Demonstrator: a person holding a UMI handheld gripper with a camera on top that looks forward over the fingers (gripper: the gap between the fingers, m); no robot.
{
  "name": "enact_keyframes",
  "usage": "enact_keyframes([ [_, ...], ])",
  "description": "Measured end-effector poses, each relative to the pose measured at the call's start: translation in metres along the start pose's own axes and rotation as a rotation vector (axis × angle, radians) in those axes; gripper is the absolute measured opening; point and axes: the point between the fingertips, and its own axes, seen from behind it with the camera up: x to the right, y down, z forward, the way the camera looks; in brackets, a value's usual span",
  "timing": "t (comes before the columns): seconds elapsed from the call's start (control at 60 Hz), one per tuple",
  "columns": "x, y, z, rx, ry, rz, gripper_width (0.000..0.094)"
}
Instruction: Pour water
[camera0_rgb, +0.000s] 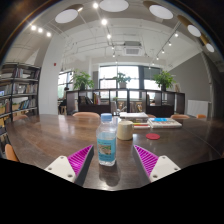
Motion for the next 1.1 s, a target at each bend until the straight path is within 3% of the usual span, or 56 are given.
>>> enact_keyframes([
  [0.4, -0.033, 0.001, 0.097, -0.007, -0.023, 0.017, 0.0782],
  [0.483, -0.028, 0.002, 0.108, -0.019, -0.014, 0.018, 0.0732],
  [0.617, -0.015, -0.001, 0.113, 0.016, 0.052, 0.034, 0.0458],
  [0.783, -0.017, -0.001, 0.115, 0.014, 0.028, 0.015, 0.0330],
  [1.1, -0.037, -0.016, 0.144, -0.015, -0.005, 0.041, 0.0297],
])
